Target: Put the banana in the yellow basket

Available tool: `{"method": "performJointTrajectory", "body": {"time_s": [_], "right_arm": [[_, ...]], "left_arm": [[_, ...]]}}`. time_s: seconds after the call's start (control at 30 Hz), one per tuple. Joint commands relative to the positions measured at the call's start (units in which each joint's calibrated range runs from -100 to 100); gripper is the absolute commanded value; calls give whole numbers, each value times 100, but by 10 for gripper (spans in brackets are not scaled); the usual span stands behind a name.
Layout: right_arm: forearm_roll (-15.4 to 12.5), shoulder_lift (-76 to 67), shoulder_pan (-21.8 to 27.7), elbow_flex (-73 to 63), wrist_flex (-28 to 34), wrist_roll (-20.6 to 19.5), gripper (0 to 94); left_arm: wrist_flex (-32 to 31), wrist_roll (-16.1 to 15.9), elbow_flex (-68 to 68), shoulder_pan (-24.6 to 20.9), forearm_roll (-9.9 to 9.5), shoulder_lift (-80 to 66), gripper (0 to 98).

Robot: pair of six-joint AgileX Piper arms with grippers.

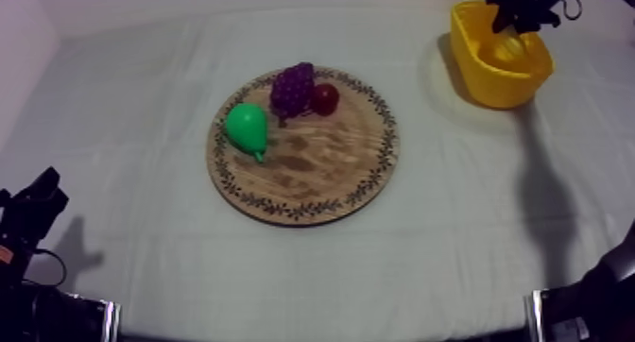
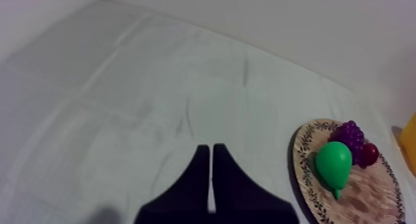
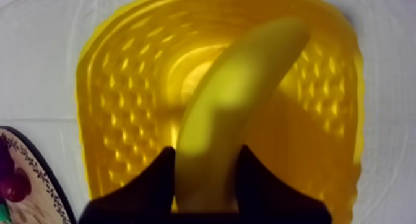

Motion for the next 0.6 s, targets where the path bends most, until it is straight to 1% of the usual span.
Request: {"method": "performJointTrajectory", "body": {"time_s": [0.0, 0.17, 0.3, 0.4, 0.43, 0.47, 0.5, 0.53, 0.57], "right_arm": [[-11, 34, 11, 18, -37, -6, 310], [18, 125, 16, 127, -184, -36, 346], [82, 158, 13, 236, -377, -113, 400], [115, 109, 12, 356, -548, -151, 406], [123, 63, 12, 419, -616, -155, 382], [149, -5, 8, 504, -703, -182, 321], [191, -88, -3, 606, -807, -238, 227], [240, -182, -17, 718, -909, -289, 161], [299, -288, -36, 840, -1004, -340, 115]], "left_arm": [[2, 0, 3, -3, -1, -3, 1], [2, 0, 3, -3, -1, -3, 1], [2, -2, 3, -3, -1, -3, 1], [2, -1, 3, -3, -1, -3, 1], [2, 0, 3, -3, -1, -3, 1], [2, -2, 3, -3, -1, -3, 1], [2, -3, 3, -3, -1, -3, 1], [2, -2, 3, -3, -1, -3, 1], [2, -1, 3, -3, -1, -3, 1]]}}
